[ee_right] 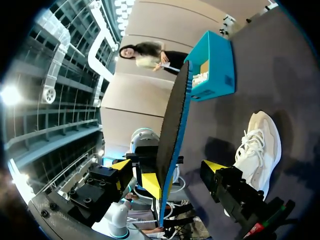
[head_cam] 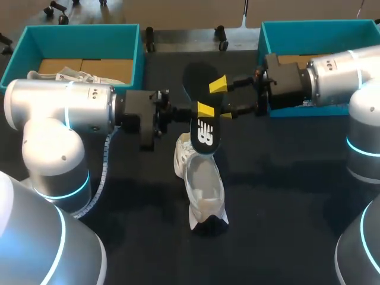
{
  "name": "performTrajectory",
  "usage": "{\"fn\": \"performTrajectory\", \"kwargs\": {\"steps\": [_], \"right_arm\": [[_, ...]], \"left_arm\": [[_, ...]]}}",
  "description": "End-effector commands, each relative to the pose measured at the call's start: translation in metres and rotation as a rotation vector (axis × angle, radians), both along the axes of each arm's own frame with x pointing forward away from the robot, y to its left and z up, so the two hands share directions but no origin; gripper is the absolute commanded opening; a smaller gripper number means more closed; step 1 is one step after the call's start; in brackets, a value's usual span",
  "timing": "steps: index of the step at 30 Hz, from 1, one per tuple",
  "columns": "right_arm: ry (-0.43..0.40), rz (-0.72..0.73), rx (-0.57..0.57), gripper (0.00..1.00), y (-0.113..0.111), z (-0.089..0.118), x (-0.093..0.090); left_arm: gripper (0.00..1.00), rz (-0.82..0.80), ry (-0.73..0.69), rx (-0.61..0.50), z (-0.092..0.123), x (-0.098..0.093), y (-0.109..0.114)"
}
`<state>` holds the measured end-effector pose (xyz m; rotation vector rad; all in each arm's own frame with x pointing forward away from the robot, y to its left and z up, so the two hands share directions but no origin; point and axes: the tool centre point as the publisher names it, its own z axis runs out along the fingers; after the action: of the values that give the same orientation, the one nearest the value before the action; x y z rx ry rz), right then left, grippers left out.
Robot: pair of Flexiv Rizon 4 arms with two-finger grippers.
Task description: Take the shoe out of the shoebox, open the shoe tongue, remove and reinsert the insole, then place the shoe into the shoebox
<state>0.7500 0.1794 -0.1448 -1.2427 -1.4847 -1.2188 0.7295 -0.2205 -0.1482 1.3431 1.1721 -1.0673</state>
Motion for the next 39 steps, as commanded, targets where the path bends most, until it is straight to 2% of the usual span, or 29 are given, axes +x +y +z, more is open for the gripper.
{"fn": "performTrajectory", "kwargs": {"steps": [1,3,6,14,21,39], "right_arm": [[0.010,-0.005,0.003,0.73,0.003,-0.001,0.003],[0.013,-0.006,0.007,0.70,0.003,-0.001,0.004],[0.018,-0.006,0.010,0.51,0.003,-0.001,0.005],[0.029,-0.005,0.020,0.36,0.007,-0.002,0.005],[0.034,-0.008,0.030,0.31,0.009,-0.002,0.004],[0.040,0.012,0.055,0.33,0.017,-0.001,0.009]], "left_arm": [[0.00,0.004,-0.005,-0.007,-0.001,-0.001,-0.001],[0.00,0.004,-0.007,-0.009,-0.002,-0.002,-0.002],[0.00,0.005,-0.010,-0.012,-0.002,-0.002,-0.002],[0.00,0.010,-0.020,-0.018,0.000,0.000,-0.003],[0.00,0.013,-0.024,-0.020,0.000,0.000,-0.004],[0.00,0.026,-0.022,-0.026,-0.003,0.001,-0.001]]}}
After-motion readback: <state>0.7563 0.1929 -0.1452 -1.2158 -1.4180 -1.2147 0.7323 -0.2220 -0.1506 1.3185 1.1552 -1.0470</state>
